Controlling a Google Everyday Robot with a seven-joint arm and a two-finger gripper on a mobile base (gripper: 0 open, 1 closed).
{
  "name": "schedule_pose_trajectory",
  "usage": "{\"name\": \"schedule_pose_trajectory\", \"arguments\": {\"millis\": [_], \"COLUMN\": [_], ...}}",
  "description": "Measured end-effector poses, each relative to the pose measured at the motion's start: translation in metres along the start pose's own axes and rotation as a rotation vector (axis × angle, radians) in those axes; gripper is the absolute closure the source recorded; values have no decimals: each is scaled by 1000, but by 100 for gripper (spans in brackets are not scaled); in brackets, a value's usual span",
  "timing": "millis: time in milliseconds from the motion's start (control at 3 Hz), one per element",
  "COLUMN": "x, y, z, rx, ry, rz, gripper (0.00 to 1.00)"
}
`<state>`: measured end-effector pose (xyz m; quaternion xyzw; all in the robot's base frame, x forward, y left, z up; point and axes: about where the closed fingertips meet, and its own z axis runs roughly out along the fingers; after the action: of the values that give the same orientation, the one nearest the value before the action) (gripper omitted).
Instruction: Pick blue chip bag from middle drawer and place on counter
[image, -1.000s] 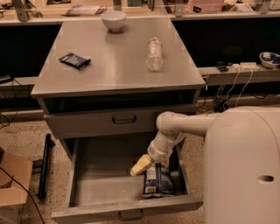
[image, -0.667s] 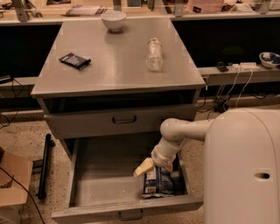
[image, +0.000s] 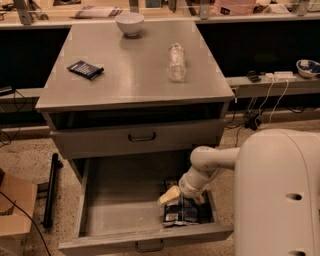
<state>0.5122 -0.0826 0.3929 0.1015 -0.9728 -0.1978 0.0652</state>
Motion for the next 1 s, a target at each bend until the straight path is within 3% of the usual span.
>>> {"name": "schedule_pose_trajectory", "arguments": {"millis": [333, 667, 1000], "x": [0, 2, 3], "y": [-12, -13, -10], "z": [22, 34, 31], "rx": [-9, -1, 2], "ry": [28, 49, 50], "rz": [32, 53, 53], "gripper": [0, 16, 40]}}
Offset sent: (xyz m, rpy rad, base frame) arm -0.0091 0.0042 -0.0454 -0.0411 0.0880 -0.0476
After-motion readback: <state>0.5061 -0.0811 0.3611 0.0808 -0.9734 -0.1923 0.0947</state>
